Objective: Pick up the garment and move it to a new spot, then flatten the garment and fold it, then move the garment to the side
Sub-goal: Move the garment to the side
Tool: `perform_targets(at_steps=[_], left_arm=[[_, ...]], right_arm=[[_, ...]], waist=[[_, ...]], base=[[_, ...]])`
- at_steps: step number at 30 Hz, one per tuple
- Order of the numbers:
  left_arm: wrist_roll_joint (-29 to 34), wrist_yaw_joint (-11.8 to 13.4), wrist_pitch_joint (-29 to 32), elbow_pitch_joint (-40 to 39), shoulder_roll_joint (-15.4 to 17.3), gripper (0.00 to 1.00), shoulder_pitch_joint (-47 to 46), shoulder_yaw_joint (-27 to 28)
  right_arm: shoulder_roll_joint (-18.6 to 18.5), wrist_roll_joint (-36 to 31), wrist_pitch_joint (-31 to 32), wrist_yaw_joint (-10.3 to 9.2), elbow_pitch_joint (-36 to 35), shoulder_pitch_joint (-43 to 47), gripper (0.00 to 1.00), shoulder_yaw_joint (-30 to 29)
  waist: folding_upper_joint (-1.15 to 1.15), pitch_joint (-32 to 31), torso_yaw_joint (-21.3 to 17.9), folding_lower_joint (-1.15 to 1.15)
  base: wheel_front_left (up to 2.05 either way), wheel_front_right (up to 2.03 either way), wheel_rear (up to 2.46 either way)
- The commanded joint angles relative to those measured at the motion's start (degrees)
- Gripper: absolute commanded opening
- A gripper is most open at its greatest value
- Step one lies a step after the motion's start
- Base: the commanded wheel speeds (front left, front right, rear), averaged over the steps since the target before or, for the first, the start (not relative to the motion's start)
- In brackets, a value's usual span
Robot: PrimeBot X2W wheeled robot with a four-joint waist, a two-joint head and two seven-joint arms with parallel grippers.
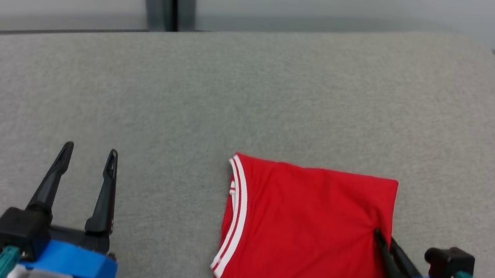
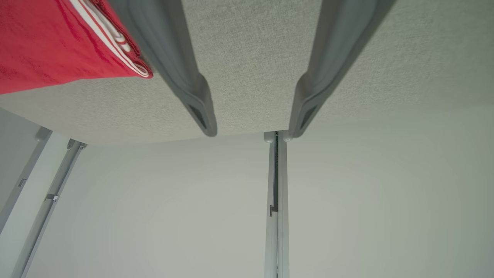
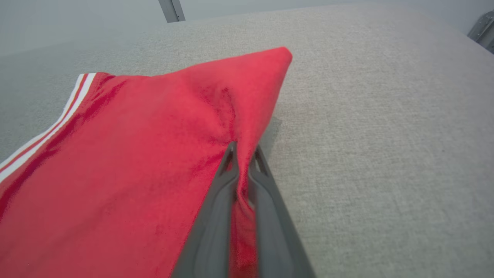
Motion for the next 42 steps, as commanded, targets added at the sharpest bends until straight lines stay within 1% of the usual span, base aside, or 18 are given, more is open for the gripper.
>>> perform_targets(at_steps=[1,4,7,8,11,16,18,22,30,31,32,34,35,36,38,39,42], left_arm=[[0.45,-0.18,-0.07,-0.48,0.36,1.0,-1.12,-0.04],[1.05,0.05,0.41,-1.74,0.91,1.0,-2.74,-0.14],[1.79,-0.62,1.22,-3.1,1.8,1.0,-4.98,-0.55],[2.05,-0.9,1.44,-3.45,2.06,1.0,-5.77,-0.7],[2.69,-1.42,2.07,-4.51,2.55,1.0,-8.62,-1.2],[3.66,-2.48,2.67,-5.3,3.51,1.0,-12.52,-1.86],[4.02,-2.89,2.69,-5.52,3.69,1.0,-13.75,-2.12],[4.41,-3.04,2.83,-5.57,4.44,1.0,-14.76,-2.17],[4.55,-3.51,2.91,-5.48,4.61,1.0,-16.58,-2.92],[4.6,-3.6,2.85,-5.44,4.53,1.0,-16.79,-3.08],[4.63,-3.66,2.76,-5.37,4.46,1.0,-16.96,-3.23],[4.63,-3.74,2.56,-5.1,4.35,1.0,-17.28,-3.44],[4.56,-3.78,2.42,-4.89,4.24,1.0,-17.32,-3.56],[4.5,-3.78,2.32,-4.66,4.12,1.0,-17.26,-3.67],[4.28,-3.69,2.04,-4.22,3.81,1.0,-16.93,-3.92],[4.03,-3.49,1.72,-3.54,3.57,1.0,-16.25,-4.03],[3.51,-3.22,1.31,-2.0,3.12,1.0,-15.05,-4.06]], right_arm=[[-0.41,1.17,-0.5,-0.05,0.58,-2.37,0.0,0.0],[-1.37,2.7,-1.46,-0.05,2.57,-7.47,0.0,0.73],[-2.57,3.04,-2.57,-0.04,5.42,-14.19,0.0,1.13],[-2.85,3.39,-3.05,-0.04,6.57,-16.38,0.0,0.76],[-5.23,3.23,-4.3,-0.05,10.91,-22.7,0.0,-1.2],[-9.81,1.58,-6.4,-0.04,18.0,-30.74,0.0,-5.83],[-11.11,0.67,-6.98,-0.04,20.26,-32.69,0.0,-7.59],[-12.41,-1.25,-8.02,-0.04,23.09,-35.7,0.0,-9.9],[-14.22,-8.27,-9.02,-0.04,28.23,-38.81,0.0,-13.85],[-14.35,-8.98,-9.12,-0.04,28.53,-39.01,0.08,-14.2],[-14.21,-9.88,-9.28,-0.04,28.75,-39.1,0.29,-14.33],[-13.86,-11.6,-9.5,-0.04,28.79,-38.64,0.41,-14.67],[-13.77,-12.28,-9.69,-0.04,28.63,-38.09,0.74,-15.25],[-13.61,-13.18,-9.71,-0.04,28.61,-37.31,1.0,-16.11],[-13.41,-14.82,-9.81,-0.04,27.9,-35.76,1.0,-17.95],[-12.95,-16.01,-10.01,-0.04,26.03,-33.79,1.0,-20.02],[-11.44,-16.62,-10.03,-0.04,20.02,-29.05,1.0,-23.64]], waist=[[0.0,-0.46,-2.05,0.0],[0.0,2.15,-3.96,0.0],[0.0,5.54,-4.6,0.0],[0.0,6.68,-4.56,0.0],[0.0,10.0,-3.6,0.0],[0.0,14.29,-1.73,0.0],[0.0,15.46,-1.17,0.0],[0.0,17.12,-0.9,0.0],[0.0,19.38,-0.04,0.0],[0.0,19.54,0.11,0.0],[0.0,19.62,0.21,0.0],[0.0,19.6,0.43,0.0],[0.0,19.45,0.57,0.0],[0.0,19.23,0.66,0.0],[0.0,18.46,0.92,0.0],[0.0,17.41,1.24,0.0],[0.0,15.17,1.92,0.0]], base=[[0.0,0.0,0.0],[0.0,0.0,0.0],[0.0,0.0,0.0],[0.0,0.0,0.0],[0.0,0.0,0.0],[0.0,0.0,0.0],[0.0,0.0,0.0],[0.0,0.0,0.0],[0.0,0.0,0.0],[0.0,0.0,0.0],[0.0,0.0,0.0],[0.0,0.0,0.0],[0.0,0.0,0.0],[0.0,0.0,0.0],[0.0,0.0,0.0],[0.0,0.0,0.0],[0.0,0.0,0.0]])
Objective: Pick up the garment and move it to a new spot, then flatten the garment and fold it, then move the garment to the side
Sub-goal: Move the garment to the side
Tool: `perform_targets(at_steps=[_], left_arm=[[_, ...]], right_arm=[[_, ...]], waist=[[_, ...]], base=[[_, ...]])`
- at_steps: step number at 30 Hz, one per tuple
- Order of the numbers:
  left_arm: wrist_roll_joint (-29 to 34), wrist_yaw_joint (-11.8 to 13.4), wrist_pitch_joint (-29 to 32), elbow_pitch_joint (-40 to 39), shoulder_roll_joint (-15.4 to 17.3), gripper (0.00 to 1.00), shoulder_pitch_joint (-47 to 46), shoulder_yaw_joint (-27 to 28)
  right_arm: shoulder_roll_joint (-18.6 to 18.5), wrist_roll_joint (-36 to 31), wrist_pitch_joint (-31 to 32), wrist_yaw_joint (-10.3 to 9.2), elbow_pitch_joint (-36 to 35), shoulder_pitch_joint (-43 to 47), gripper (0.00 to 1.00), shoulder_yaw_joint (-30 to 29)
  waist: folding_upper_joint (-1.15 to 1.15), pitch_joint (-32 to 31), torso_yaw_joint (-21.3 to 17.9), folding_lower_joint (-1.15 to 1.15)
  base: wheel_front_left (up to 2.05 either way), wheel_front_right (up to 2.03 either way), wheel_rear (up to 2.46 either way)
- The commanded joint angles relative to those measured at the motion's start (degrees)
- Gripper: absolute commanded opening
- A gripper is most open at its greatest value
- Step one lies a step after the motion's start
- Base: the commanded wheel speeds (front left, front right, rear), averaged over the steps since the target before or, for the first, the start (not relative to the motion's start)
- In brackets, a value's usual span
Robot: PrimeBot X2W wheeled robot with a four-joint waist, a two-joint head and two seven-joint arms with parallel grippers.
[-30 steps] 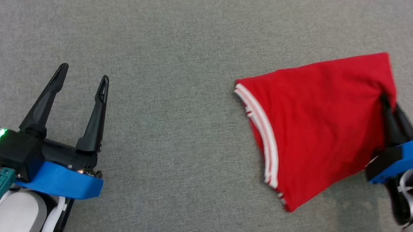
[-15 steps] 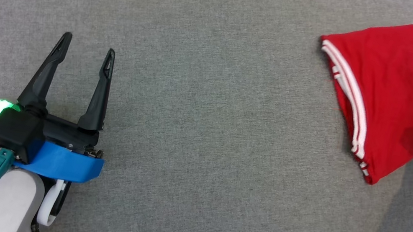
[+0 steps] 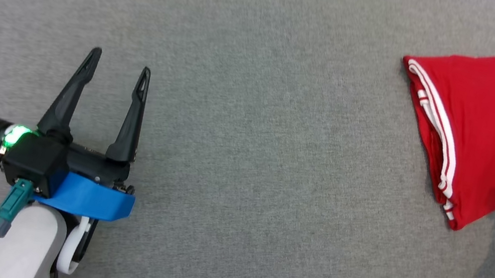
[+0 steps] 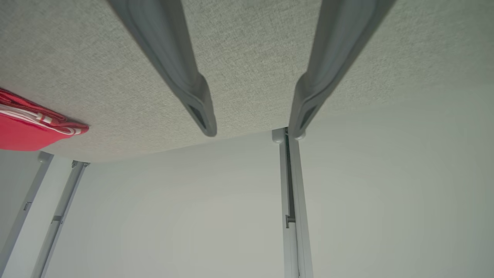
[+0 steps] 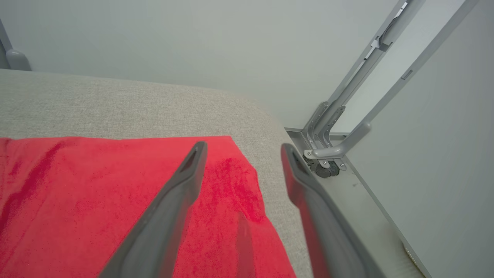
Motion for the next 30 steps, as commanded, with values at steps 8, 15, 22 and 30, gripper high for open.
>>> perform_targets(at_steps=[8,15,22,30], left_arm=[[-2.51,1.39,-1.09,4.91,-1.22,1.0,5.4,1.0],[-3.97,2.0,-1.49,8.23,-2.04,1.0,8.62,1.55],[-5.27,2.68,-1.69,10.71,-1.92,1.0,12.68,2.77],[-5.99,2.66,-1.35,11.63,-1.17,1.0,17.75,2.22]], right_arm=[[10.63,-0.34,-0.19,-0.02,-21.4,19.49,1.0,-2.58],[16.43,0.92,3.87,-0.02,-33.71,29.93,1.0,0.68],[18.72,3.87,8.69,-0.02,-42.84,38.27,1.0,4.85],[19.32,4.99,12.16,-0.02,-48.42,45.76,1.0,6.34]], waist=[[-0.01,-8.6,1.92,0.0],[-0.01,-14.11,5.05,0.0],[-0.01,-19.45,8.86,0.0],[-0.01,-24.6,10.69,0.0]], base=[[0.0,0.0,0.0],[0.0,0.0,0.0],[0.0,0.0,0.0],[0.0,0.0,0.0]])
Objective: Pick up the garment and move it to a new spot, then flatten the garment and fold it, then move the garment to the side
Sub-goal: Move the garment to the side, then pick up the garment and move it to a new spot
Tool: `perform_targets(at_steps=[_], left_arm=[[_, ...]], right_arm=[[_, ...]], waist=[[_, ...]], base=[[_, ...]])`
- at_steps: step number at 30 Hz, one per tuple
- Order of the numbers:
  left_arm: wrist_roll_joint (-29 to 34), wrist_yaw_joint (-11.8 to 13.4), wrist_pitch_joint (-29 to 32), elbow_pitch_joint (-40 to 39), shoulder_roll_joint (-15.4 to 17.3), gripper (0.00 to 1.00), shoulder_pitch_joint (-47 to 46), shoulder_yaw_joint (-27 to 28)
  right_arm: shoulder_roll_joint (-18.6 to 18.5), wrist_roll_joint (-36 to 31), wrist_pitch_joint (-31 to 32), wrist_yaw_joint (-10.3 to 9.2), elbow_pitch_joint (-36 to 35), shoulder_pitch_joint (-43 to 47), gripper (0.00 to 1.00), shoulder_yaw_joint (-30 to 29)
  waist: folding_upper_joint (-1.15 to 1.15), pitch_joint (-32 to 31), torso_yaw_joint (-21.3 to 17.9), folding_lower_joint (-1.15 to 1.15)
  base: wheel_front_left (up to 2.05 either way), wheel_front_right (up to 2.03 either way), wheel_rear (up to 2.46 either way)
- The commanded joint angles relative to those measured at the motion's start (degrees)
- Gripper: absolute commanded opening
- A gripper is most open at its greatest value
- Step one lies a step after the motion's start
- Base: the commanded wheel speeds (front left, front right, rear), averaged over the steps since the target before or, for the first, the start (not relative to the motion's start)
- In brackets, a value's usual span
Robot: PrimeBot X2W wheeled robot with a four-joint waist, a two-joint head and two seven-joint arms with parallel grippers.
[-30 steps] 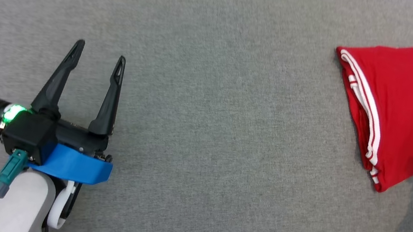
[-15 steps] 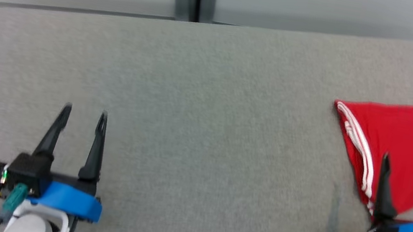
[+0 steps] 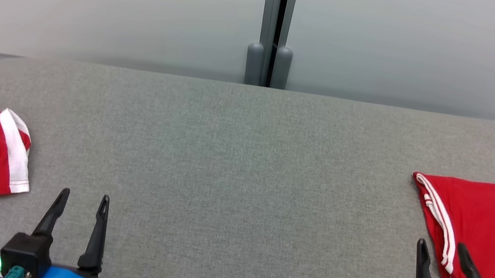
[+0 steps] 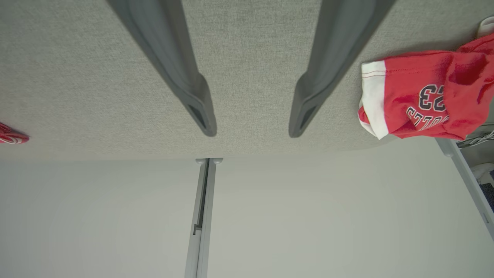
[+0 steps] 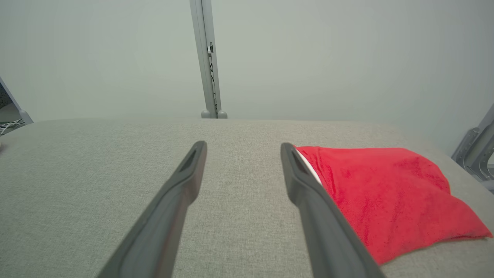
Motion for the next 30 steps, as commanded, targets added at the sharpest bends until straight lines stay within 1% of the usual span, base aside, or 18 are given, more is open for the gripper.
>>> perform_targets(at_steps=[1,11,26,30], left_arm=[[-0.11,0.13,0.25,0.01,0.27,1.0,0.97,-0.12],[-0.87,0.92,1.5,-1.45,1.02,1.0,5.13,-0.75],[-1.57,1.25,1.82,-1.81,1.59,1.0,5.29,-1.04],[-1.49,1.37,2.04,-2.05,1.53,1.0,4.72,-1.29]], right_arm=[[0.17,0.22,0.37,-0.02,-0.71,1.58,1.0,-0.02],[0.22,0.8,2.61,-0.02,-5.2,7.26,1.0,0.08],[0.24,1.36,3.01,-0.02,-7.0,8.77,1.0,0.12],[0.24,1.51,2.67,-0.01,-7.02,8.83,1.0,-0.11]], waist=[[0.02,-0.89,-0.32,0.01],[0.02,-3.41,-0.69,0.01],[0.02,-3.91,-0.72,0.01],[0.02,-3.75,-0.02,0.01]], base=[[0.0,0.0,0.0],[0.0,0.0,0.0],[0.0,0.0,0.0],[0.0,0.0,0.0]])
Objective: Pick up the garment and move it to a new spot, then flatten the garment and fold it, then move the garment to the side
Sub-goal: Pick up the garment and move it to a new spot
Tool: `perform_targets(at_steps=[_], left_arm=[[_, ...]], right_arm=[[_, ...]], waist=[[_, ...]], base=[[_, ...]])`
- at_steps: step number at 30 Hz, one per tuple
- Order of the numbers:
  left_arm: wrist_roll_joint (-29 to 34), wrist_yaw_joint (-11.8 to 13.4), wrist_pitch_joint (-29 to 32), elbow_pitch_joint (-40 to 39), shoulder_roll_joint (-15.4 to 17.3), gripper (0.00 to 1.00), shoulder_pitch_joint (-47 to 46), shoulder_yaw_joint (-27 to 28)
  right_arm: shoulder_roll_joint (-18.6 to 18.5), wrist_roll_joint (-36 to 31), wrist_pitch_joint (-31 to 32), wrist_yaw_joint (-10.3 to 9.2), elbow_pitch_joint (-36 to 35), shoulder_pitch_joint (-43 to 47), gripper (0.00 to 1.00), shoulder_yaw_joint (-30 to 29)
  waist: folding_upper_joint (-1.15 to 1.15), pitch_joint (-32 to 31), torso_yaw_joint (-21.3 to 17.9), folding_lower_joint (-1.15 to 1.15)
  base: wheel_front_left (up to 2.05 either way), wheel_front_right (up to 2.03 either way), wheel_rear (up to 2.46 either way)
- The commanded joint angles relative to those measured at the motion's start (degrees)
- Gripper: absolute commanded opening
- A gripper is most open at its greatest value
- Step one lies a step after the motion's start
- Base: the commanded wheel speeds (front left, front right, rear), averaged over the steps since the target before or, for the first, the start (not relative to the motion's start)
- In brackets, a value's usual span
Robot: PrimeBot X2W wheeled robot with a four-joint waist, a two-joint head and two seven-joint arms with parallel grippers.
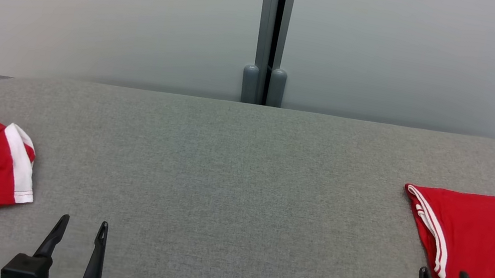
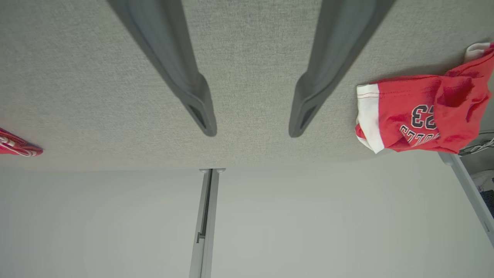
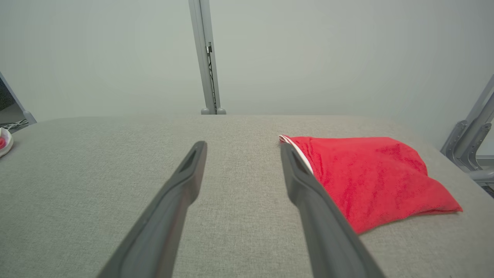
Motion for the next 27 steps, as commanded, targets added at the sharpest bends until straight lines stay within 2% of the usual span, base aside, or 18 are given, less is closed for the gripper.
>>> perform_targets(at_steps=[1,6,14,15,20,27], left_arm=[[-0.31,0.11,0.08,-0.18,0.22,1.0,-0.62,0.12],[-0.18,-0.21,-0.23,-0.42,0.19,1.0,-2.33,0.04],[-0.77,-0.43,-1.37,1.05,-0.71,1.0,-5.9,1.0],[-1.14,-0.47,-1.69,1.7,-0.96,1.0,-6.61,1.72],[-1.49,-0.54,-2.19,2.46,-1.52,1.0,-7.81,2.87],[-1.92,-0.87,-2.5,3.51,-2.71,1.0,-9.75,4.84]], right_arm=[[0.07,0.43,-0.39,0.0,-0.32,0.68,1.0,-0.17],[0.08,0.43,-0.52,0.0,-1.18,0.4,1.0,0.49],[-0.07,-0.96,0.7,0.0,-2.22,-2.56,1.0,3.08],[-0.21,-1.31,1.04,0.0,-2.07,-3.62,1.0,4.21],[-0.71,-1.17,1.05,0.0,-1.68,-5.08,1.0,4.96],[-1.46,-1.26,1.7,0.0,-2.39,-7.21,1.0,5.88]], waist=[[-0.01,0.23,0.75,0.0],[-0.01,1.23,4.95,0.0],[-0.01,2.28,14.58,0.0],[-0.01,2.42,17.34,0.0],[-0.01,3.05,20.6,0.0],[-0.01,6.21,21.64,0.0]], base=[[0.0,0.0,0.0],[0.0,0.0,0.0],[0.0,0.0,0.0],[0.0,0.0,0.0],[0.0,0.0,0.0],[0.0,0.0,0.0]])
